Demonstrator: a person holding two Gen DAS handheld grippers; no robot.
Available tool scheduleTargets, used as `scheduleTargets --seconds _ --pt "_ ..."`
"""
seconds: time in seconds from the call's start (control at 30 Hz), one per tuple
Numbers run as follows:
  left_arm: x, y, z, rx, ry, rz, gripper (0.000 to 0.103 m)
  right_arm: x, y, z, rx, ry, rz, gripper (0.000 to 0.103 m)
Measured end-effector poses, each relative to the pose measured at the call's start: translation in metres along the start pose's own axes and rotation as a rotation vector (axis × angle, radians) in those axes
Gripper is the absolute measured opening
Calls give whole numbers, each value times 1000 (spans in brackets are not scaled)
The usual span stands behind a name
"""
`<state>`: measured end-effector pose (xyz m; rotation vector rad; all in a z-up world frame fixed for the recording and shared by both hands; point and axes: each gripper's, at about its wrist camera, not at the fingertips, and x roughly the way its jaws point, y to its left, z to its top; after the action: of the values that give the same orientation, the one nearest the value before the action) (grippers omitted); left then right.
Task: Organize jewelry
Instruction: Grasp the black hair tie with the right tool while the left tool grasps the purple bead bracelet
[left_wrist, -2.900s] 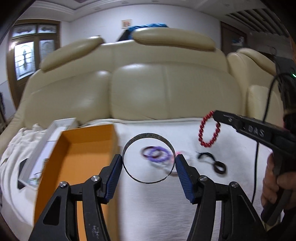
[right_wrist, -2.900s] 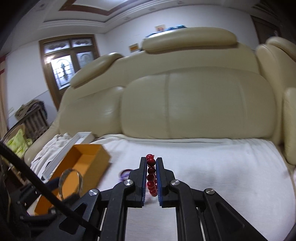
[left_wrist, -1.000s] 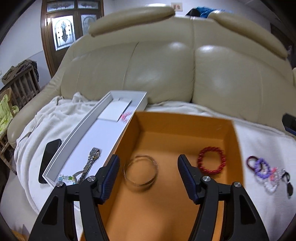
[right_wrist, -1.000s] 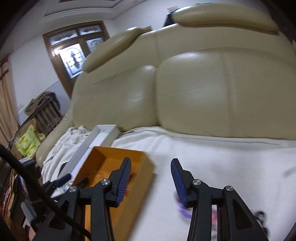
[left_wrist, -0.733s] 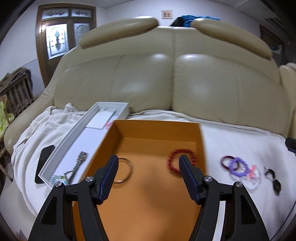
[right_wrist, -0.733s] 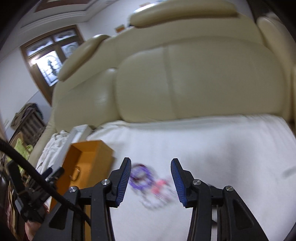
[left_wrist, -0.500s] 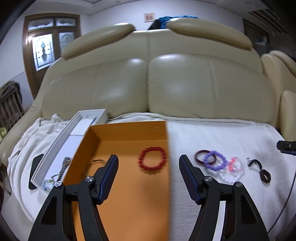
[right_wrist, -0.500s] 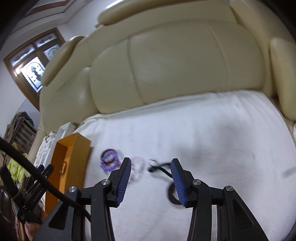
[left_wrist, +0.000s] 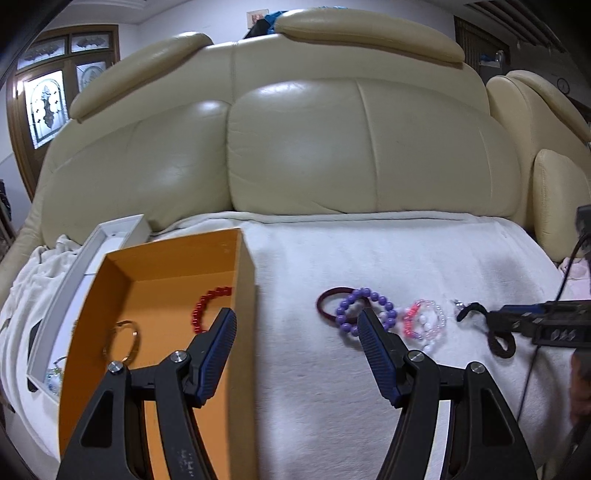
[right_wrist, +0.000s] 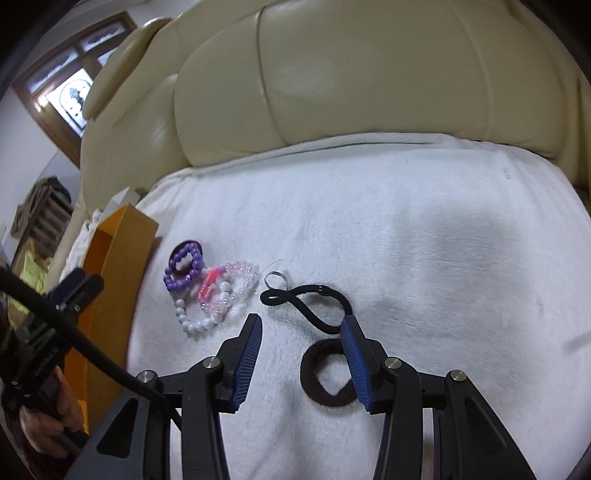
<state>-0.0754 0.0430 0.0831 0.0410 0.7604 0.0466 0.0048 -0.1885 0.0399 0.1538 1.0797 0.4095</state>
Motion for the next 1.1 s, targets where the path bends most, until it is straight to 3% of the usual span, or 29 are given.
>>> scheduleTargets --seconds 0.17,0.23,0.3,0.47,0.63,0.67,0.7,1.1 --pt "17 -16 5 7 36 -43 69 24 -2 0 -36 9 -65 47" --pt "29 -23 8 8 64 -55 70 27 -6 0 -29 -3 -88 34" --pt "42 -29 9 6 92 -62 70 23 -13 2 0 -22 -66 9" --pt "71 -37 10 -16 144 -104 69 10 -22 5 50 -78 -44 7" --pt "86 -37 6 -55 182 -170 27 0 -31 6 85 -98 -14 7" --pt "86 -37 5 -49 181 -172 13 -1 -32 6 90 -99 -8 7" --pt "85 -37 5 -43 172 -174 10 -2 -32 6 96 -101 -2 7" --pt "48 -28 7 -18 73 -216 9 -14 -14 11 107 -157 68 7"
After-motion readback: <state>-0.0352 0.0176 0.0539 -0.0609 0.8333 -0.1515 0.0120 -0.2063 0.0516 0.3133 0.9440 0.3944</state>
